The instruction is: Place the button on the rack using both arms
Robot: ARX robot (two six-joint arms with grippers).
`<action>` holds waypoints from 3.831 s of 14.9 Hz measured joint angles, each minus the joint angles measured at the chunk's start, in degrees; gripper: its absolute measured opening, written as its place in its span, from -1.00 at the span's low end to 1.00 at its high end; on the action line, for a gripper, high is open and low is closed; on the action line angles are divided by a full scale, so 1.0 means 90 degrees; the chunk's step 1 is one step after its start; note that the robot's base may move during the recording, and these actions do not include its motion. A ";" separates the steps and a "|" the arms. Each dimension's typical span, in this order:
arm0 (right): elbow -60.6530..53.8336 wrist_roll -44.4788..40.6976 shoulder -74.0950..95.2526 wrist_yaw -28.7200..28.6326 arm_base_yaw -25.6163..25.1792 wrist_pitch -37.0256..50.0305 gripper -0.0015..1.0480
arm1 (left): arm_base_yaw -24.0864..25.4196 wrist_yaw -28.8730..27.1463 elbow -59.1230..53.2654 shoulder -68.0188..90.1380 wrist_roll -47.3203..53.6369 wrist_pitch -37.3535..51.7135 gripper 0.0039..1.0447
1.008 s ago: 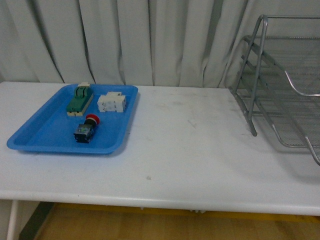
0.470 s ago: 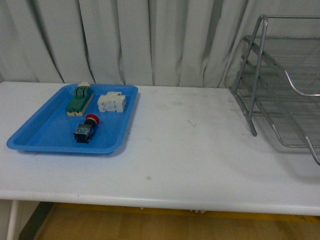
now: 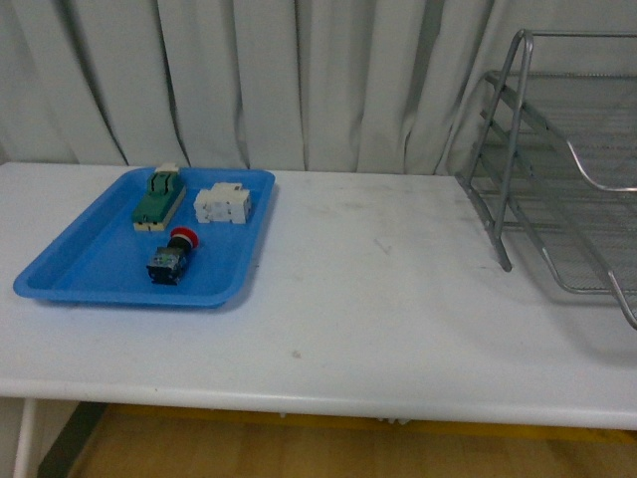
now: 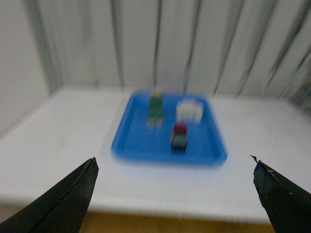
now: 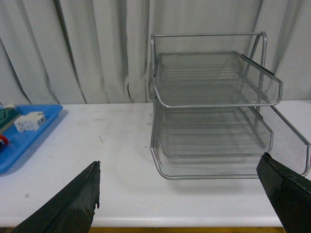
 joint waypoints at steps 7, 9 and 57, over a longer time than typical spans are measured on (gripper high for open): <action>0.0000 -0.0005 0.0000 0.0000 0.0000 -0.0002 0.87 | 0.0034 -0.0160 0.2662 0.6156 -0.1141 0.1860 0.88; 0.0000 -0.0005 0.0000 0.0000 0.0000 0.0000 0.87 | -0.0107 -0.0063 0.4002 0.8417 -0.0835 0.2266 0.88; 0.0000 -0.0005 0.0000 0.0000 0.0000 -0.0002 0.87 | -0.0461 0.1022 0.4612 0.9678 0.0869 0.1217 -0.31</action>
